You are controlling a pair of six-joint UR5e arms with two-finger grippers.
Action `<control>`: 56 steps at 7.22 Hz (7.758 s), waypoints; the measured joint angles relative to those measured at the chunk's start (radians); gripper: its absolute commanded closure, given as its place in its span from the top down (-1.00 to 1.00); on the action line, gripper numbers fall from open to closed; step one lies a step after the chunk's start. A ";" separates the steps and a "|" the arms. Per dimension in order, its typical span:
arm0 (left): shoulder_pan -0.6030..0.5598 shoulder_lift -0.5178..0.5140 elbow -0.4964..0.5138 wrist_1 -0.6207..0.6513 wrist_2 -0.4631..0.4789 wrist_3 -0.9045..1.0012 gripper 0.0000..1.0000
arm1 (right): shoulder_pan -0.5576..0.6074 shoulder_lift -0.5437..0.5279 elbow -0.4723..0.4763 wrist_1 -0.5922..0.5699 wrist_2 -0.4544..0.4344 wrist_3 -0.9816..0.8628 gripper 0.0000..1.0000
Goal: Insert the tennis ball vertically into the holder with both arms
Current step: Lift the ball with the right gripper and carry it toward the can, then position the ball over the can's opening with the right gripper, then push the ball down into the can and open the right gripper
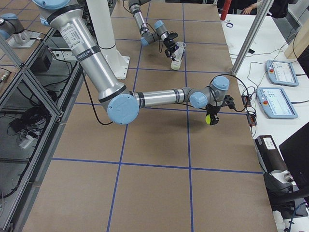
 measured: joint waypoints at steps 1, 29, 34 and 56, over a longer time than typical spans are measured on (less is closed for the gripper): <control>0.001 -0.002 -0.001 0.000 0.000 0.000 0.99 | 0.016 0.007 0.010 -0.006 0.029 0.001 -1.00; 0.037 0.000 0.004 -0.011 0.001 -0.004 0.98 | -0.464 0.357 0.491 -0.349 -0.113 0.645 -1.00; 0.038 0.001 0.005 -0.011 0.000 -0.003 0.99 | -0.479 0.357 0.490 -0.349 -0.132 0.650 -1.00; 0.020 -0.001 0.003 -0.002 -0.001 0.001 0.99 | -0.509 0.352 0.496 -0.349 -0.171 0.661 0.96</control>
